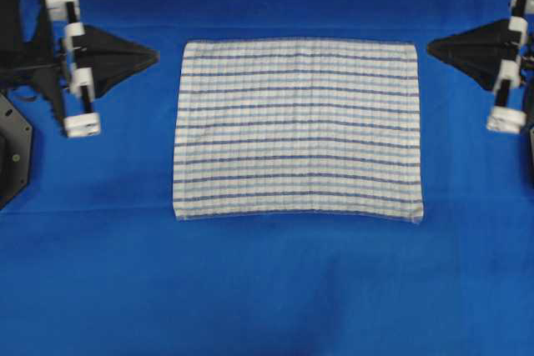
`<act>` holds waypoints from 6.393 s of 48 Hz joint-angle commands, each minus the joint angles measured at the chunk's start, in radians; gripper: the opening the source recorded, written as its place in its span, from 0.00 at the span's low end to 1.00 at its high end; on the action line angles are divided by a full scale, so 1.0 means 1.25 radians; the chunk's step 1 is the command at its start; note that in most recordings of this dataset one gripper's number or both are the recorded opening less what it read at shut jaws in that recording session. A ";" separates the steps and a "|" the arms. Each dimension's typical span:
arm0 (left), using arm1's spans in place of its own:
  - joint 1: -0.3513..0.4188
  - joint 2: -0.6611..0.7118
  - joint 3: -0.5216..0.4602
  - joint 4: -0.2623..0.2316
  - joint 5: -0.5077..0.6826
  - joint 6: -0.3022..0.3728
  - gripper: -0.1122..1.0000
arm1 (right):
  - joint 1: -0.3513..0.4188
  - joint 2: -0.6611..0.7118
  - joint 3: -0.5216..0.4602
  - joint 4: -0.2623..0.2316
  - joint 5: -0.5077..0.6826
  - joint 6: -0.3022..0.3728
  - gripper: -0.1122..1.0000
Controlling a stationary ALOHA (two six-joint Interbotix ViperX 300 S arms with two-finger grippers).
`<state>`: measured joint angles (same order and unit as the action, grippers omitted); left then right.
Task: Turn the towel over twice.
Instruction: 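Move both grippers to the towel's far corners and pinch them closed, then lift the far towel edge with both grippers and pull it away, then swing the held edge over toward the near side, flipping the towel, then lower the held edge onto the table and open both grippers, then move both open grippers back to the towel's far corners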
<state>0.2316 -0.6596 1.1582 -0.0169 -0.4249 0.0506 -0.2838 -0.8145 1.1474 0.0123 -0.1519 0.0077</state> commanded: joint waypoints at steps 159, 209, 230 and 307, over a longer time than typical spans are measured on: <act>0.188 0.102 -0.265 0.000 0.270 0.137 0.12 | -0.195 -0.031 -0.175 -0.053 0.279 -0.022 0.14; -0.217 0.330 -0.200 -0.001 0.404 -0.004 0.12 | 0.255 0.234 -0.044 0.032 0.229 0.172 0.14; -0.328 0.378 -0.183 -0.001 0.341 -0.129 0.12 | 0.412 0.353 -0.055 0.032 0.210 0.328 0.14; -0.036 0.335 -0.220 -0.001 0.357 0.066 0.80 | 0.045 0.189 -0.056 -0.281 0.298 0.368 0.61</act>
<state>0.1565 -0.2301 0.8928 -0.0184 0.0368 0.1197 -0.1871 -0.5937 1.0830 -0.3221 0.2209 0.4694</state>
